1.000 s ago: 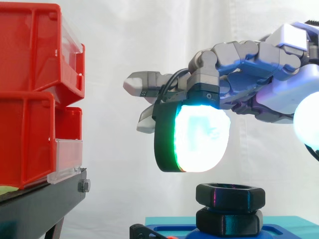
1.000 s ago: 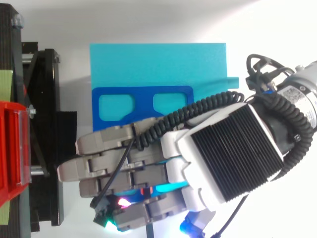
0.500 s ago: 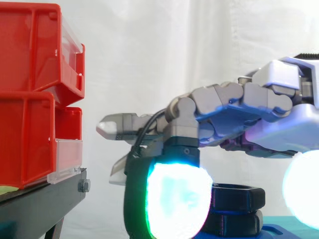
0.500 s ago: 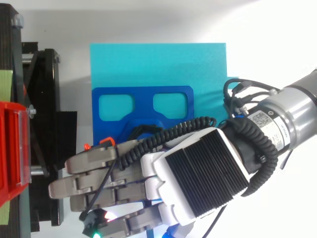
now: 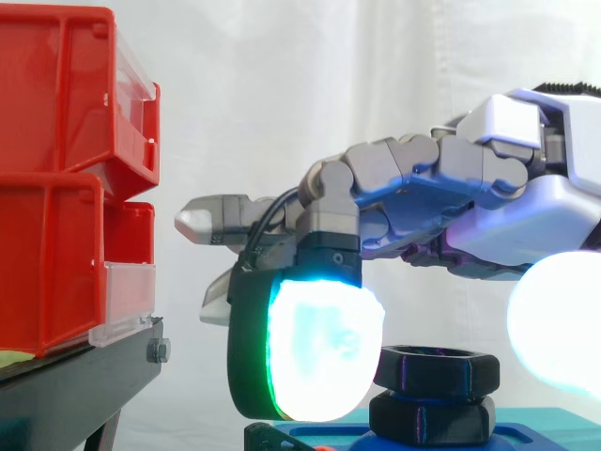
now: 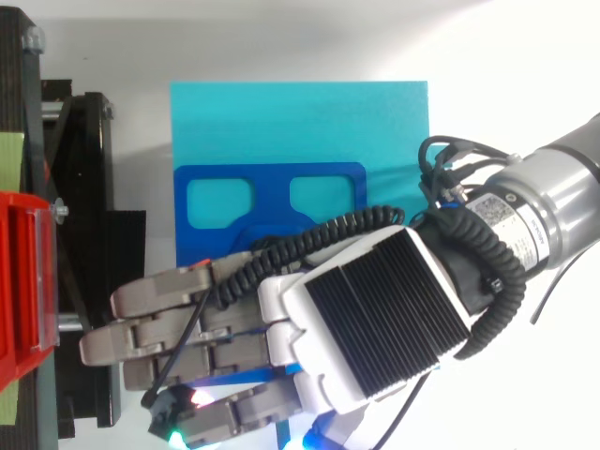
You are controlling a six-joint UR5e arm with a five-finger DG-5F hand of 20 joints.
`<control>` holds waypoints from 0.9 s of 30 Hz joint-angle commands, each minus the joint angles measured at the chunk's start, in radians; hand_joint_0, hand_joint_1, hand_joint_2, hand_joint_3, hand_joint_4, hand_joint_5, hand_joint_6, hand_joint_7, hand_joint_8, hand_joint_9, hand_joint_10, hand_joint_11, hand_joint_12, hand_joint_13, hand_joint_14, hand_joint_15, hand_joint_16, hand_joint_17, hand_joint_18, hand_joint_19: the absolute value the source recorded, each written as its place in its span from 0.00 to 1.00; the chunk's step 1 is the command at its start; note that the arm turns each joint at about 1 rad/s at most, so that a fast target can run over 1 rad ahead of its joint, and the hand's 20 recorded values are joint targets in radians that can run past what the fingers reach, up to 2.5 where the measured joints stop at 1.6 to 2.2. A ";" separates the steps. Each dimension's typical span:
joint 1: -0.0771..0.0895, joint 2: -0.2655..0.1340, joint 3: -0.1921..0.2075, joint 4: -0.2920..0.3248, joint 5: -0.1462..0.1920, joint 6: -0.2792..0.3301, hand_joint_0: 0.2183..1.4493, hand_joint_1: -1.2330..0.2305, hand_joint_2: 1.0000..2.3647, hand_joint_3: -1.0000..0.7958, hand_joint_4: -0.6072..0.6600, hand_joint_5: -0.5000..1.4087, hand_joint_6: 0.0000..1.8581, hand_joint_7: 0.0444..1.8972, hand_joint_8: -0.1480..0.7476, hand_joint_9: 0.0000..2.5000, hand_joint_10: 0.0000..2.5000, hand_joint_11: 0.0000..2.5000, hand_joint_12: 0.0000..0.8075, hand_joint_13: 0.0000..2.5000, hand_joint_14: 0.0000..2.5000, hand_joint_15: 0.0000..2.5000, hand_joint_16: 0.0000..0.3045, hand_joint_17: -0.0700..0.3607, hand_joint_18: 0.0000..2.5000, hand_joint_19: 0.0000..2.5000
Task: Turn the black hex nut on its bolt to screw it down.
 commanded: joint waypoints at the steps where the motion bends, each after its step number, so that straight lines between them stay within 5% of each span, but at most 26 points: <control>1: -0.017 0.000 0.000 -0.017 -0.023 -0.008 0.25 0.54 0.00 0.28 0.69 0.20 0.27 0.58 0.51 0.20 0.00 0.08 0.45 0.06 0.00 0.00 0.17 0.43 0.03 0.03; 6: -0.039 0.000 -0.001 -0.020 -0.037 -0.026 0.25 0.54 0.00 0.28 0.69 0.20 0.27 0.58 0.51 0.20 0.00 0.08 0.45 0.06 0.00 0.00 0.17 0.43 0.03 0.04; 27: -0.085 0.000 0.000 -0.045 -0.095 -0.037 0.25 0.54 0.00 0.28 0.70 0.21 0.27 0.59 0.51 0.20 0.00 0.08 0.45 0.07 0.00 0.00 0.16 0.42 0.02 0.04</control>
